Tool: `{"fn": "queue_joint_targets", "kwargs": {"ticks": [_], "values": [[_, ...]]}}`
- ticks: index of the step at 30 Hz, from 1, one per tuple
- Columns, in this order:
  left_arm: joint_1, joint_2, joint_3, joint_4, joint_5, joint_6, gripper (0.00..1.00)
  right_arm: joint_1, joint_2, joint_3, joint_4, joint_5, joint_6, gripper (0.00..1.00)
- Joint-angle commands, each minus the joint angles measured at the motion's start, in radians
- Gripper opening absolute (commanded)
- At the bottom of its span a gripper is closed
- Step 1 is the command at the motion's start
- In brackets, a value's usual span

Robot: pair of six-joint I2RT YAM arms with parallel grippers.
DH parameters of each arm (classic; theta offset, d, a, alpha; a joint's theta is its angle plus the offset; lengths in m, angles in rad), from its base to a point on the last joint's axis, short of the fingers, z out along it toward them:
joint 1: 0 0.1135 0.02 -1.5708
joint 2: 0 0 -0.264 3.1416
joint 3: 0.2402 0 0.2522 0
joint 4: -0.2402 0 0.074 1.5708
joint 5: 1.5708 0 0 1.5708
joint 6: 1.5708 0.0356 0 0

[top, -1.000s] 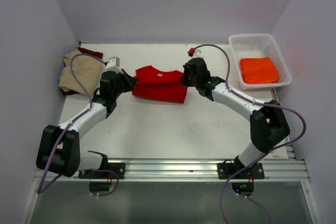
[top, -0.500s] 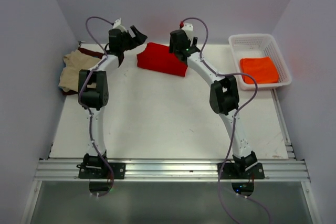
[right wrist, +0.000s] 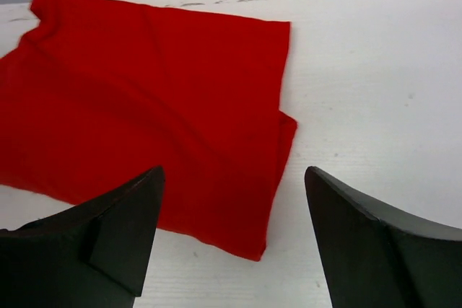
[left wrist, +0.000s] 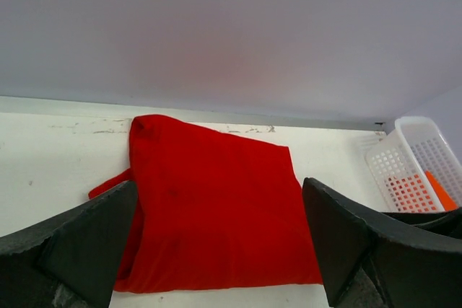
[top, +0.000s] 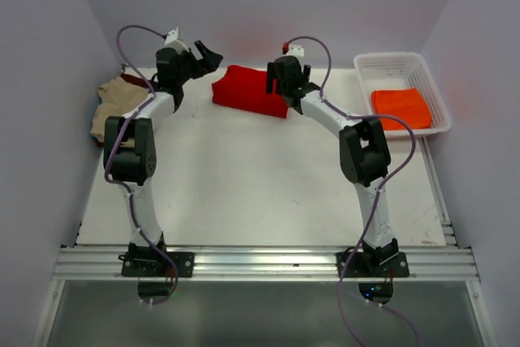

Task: Fold and stack the t-shirts
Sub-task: Fold the long partially folded tshirt into a neat square

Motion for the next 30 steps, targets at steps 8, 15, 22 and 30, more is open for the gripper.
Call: {"fn": "queue_joint_targets", "kwargs": {"ticks": [8,15,22,30], "values": [[0.003,0.174,0.05,0.17,0.251,-0.119,0.11,-0.02,0.127,0.226,-0.089,-0.443,0.09,0.0],[0.003,0.28,0.035,0.373,0.36,-0.28,0.0,-0.02,0.214,0.247,-0.092,-0.54,0.118,0.0],[0.003,0.184,-0.212,0.397,0.328,-0.247,0.0,-0.017,0.145,-0.004,-0.007,-0.545,0.11,0.0],[0.004,0.015,-0.56,0.516,0.268,-0.288,0.0,-0.019,-0.034,-0.331,0.099,-0.528,0.107,0.0]]}}
